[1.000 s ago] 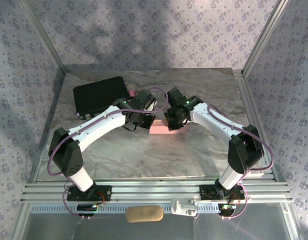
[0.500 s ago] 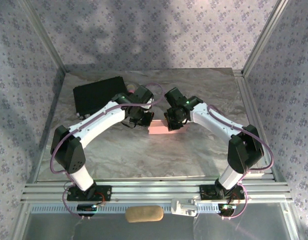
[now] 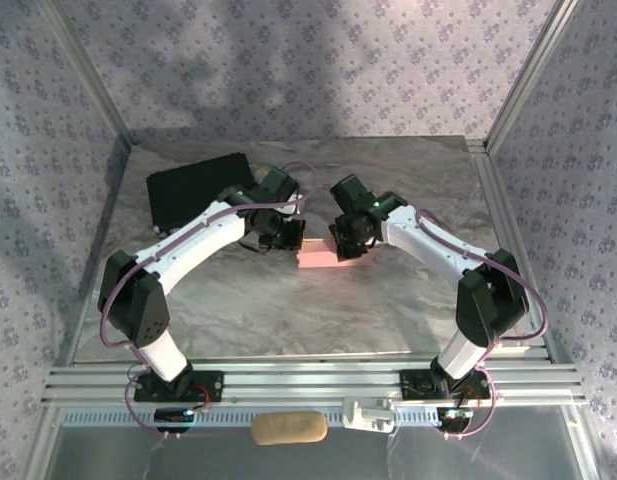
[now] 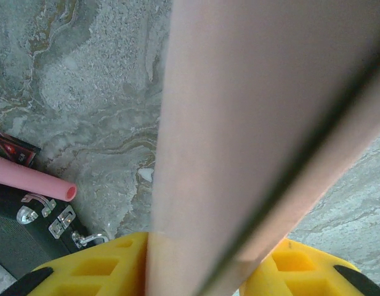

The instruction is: Fold the paper box

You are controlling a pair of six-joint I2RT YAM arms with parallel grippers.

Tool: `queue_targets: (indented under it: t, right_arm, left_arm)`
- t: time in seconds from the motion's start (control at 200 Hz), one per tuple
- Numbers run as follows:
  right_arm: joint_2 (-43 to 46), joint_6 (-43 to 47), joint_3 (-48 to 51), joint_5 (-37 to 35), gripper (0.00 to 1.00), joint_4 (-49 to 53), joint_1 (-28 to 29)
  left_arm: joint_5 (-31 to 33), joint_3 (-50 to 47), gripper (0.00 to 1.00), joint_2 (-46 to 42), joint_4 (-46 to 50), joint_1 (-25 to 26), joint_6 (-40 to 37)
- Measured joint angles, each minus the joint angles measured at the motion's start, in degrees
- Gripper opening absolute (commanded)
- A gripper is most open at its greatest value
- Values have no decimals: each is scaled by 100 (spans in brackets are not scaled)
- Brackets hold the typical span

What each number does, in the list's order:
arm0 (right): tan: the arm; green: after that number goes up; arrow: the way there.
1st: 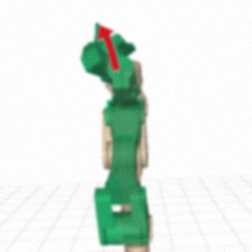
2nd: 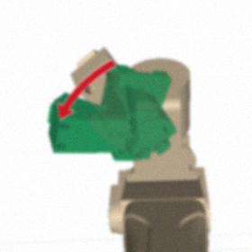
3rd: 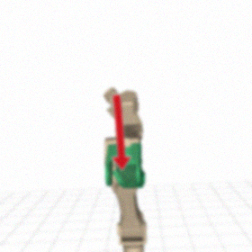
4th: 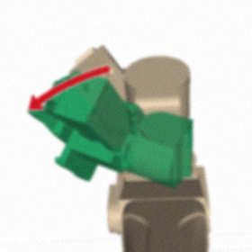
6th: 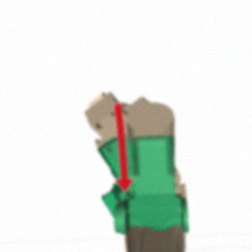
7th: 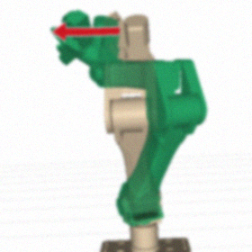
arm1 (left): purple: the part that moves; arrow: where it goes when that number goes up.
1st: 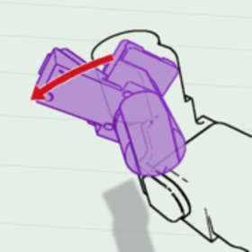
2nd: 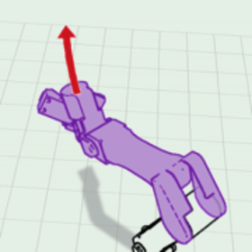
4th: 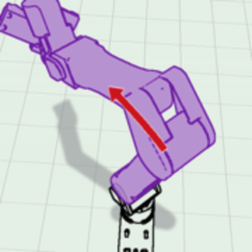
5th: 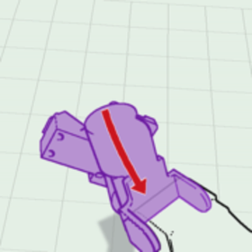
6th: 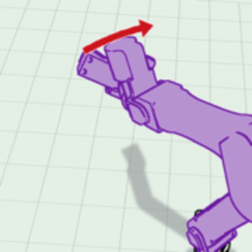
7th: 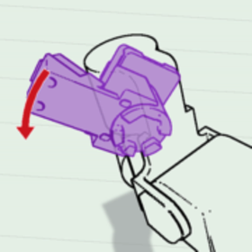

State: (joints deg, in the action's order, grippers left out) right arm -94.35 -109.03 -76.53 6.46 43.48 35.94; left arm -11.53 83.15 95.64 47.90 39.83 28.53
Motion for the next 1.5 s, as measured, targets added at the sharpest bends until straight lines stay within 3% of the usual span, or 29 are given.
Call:
queue_targets:
  t: [0.385,1.124,1.499]
  right_arm:
    - [0,50,0,46,39,2,-46]
    - [-4,302,0,258,40,0,-214]
    - [-17,345,-2,260,39,0,-223]
  left_arm:
    - [-308,-13,0,-2,-33,-131,7]
    - [-1499,-208,0,31,-245,-612,-125]
    - [-1720,-304,0,31,-334,-710,-339]
